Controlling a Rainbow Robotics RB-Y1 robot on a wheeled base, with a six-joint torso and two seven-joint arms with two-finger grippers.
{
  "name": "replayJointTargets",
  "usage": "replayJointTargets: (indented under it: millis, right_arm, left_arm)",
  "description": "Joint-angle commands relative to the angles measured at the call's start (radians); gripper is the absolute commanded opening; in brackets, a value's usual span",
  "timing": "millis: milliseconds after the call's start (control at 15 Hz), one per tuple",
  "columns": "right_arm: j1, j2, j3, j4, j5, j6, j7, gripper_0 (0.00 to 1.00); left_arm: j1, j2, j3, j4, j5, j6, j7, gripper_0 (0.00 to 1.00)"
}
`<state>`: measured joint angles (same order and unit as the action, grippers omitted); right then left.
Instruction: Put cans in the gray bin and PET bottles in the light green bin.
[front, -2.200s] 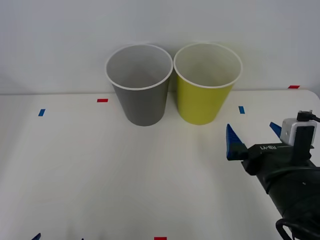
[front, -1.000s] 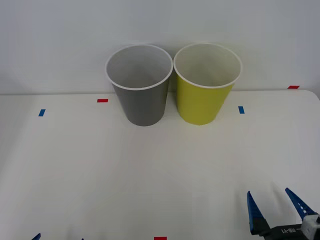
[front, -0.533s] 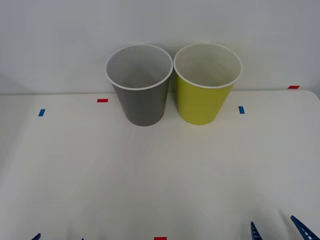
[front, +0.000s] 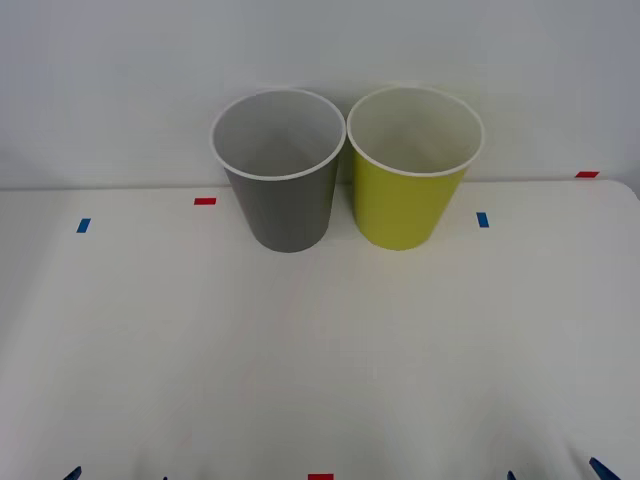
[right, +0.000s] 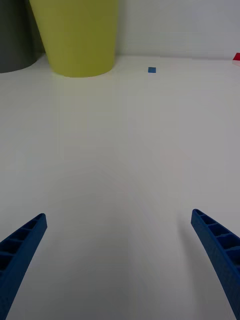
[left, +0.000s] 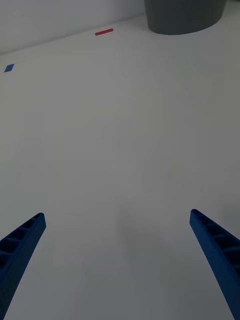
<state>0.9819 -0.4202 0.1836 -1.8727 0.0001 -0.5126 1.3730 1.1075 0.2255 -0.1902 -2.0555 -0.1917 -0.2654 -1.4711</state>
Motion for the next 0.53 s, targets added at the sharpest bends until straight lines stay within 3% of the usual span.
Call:
replayJointTargets:
  millis: [67, 533]
  right_arm:
    - [0.006, 0.005, 0.005, 0.000, -0.009, 0.005, -0.017, 1.00]
    - [0.007, 0.008, 0.005, 0.000, -0.011, 0.008, -0.017, 1.00]
  left_arm:
    - [0.000, 0.000, 0.000, 0.000, 0.000, 0.000, 0.000, 1.00]
    - [0.000, 0.000, 0.000, 0.000, 0.000, 0.000, 0.000, 1.00]
